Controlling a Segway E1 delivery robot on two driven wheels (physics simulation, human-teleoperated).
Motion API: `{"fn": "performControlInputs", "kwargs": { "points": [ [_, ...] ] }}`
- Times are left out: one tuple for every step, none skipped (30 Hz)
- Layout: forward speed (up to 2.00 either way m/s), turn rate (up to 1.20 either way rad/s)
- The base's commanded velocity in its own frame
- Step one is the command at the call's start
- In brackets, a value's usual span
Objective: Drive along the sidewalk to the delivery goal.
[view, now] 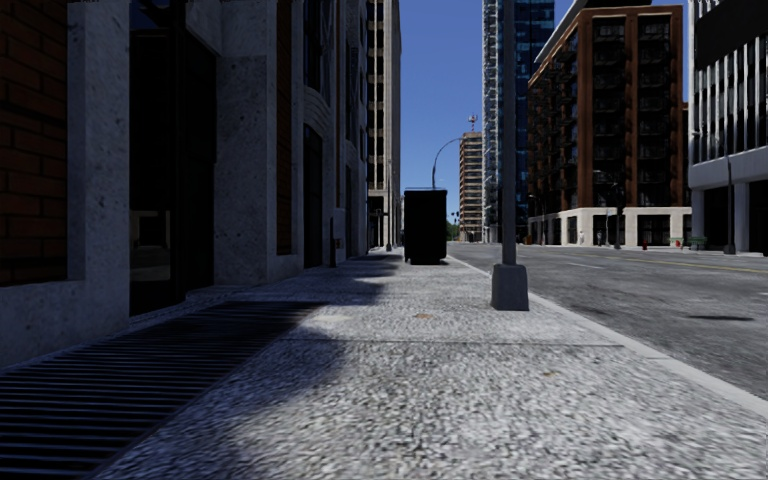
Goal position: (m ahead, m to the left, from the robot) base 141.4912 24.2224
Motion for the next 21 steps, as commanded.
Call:
{"fn": "performControlInputs", "kwargs": {
  "points": [
    [2.00, 0.00],
    [2.00, 0.00],
    [2.00, 0.00],
    [2.00, 0.00],
    [2.00, 0.00],
    [2.00, 0.00],
    [2.00, 0.00],
    [2.00, 0.00],
    [2.00, 0.00],
    [2.00, 0.00],
    [2.00, 0.00],
    [2.00, 0.00],
    [2.00, 0.00],
    [2.00, 0.00],
    [2.00, 0.00],
    [2.00, 0.00],
    [2.00, 0.00],
    [2.00, 0.00],
    [2.00, 0.00],
    [2.00, 0.00],
    [2.00, 0.00]
  ]
}}
